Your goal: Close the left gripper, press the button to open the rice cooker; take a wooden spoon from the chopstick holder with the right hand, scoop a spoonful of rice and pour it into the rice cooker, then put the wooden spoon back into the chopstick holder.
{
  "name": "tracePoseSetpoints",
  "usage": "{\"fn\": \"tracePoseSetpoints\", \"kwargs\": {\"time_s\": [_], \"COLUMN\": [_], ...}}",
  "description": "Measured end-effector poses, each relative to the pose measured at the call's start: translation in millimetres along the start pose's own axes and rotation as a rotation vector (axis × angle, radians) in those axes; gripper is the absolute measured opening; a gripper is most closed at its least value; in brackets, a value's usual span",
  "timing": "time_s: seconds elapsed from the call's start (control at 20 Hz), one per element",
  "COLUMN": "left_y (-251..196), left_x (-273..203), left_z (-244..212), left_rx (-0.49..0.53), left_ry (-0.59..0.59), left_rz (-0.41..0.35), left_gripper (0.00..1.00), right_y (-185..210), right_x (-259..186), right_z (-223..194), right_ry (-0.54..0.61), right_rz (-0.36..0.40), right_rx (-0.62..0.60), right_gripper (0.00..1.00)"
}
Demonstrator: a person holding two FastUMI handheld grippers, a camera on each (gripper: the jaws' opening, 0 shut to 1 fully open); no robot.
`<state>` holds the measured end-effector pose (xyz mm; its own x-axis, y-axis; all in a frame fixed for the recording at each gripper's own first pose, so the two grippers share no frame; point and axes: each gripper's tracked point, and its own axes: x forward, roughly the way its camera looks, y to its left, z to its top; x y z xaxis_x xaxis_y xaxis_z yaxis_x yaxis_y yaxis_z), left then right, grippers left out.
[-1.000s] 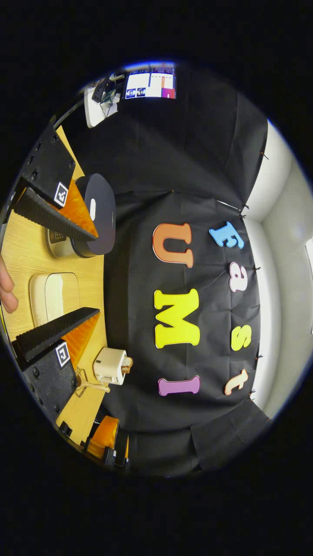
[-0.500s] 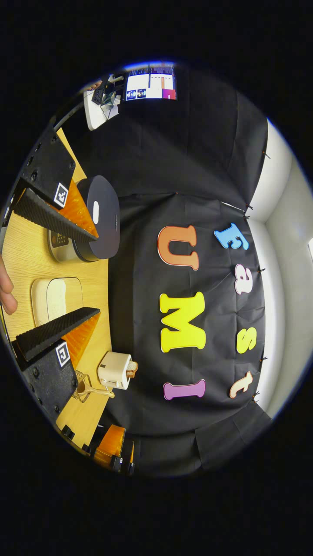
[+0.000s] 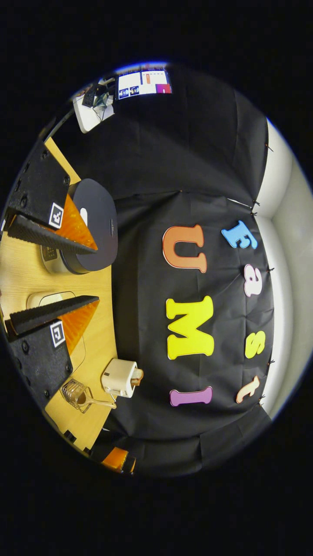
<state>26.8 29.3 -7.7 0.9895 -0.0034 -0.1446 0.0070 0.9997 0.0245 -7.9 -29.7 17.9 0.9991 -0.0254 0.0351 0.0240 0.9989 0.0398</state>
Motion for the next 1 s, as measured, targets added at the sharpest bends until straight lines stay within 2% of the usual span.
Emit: {"fn": "tracePoseSetpoints", "kwargs": {"time_s": [0.1, 0.15, 0.2, 0.35, 0.5, 0.8, 1.0], "left_y": [11, 18, 23, 42, 68, 91, 94], "left_x": [8, 12, 18, 30, 42, 53, 56], "left_z": [-2, -1, -4, -19, -39, -62, -63], "left_rx": [0.010, 0.013, 0.002, -0.055, -0.085, -0.106, -0.044], "left_ry": [0.046, 0.060, 0.083, 0.180, 0.274, 0.358, 0.363], "left_rz": [0.010, 0.020, 0.031, 0.068, 0.120, 0.149, 0.144], "left_gripper": [0.50, 0.40, 0.36, 0.14, 0.03, 0.03, 0.03], "right_y": [-3, -3, -5, -8, -11, -14, -15], "right_x": [-1, -1, -1, 0, -2, -3, -4], "right_z": [3, 3, 2, 2, 6, 7, 10], "right_ry": [-0.010, -0.009, -0.006, 0.001, -0.008, -0.013, -0.022], "right_rz": [-0.005, -0.006, -0.007, -0.011, -0.015, -0.022, -0.027], "right_rx": [0.007, 0.010, 0.011, 0.016, 0.026, 0.032, 0.029], "right_gripper": [0.95, 0.96, 0.96, 0.95, 0.95, 0.95, 0.95]}}
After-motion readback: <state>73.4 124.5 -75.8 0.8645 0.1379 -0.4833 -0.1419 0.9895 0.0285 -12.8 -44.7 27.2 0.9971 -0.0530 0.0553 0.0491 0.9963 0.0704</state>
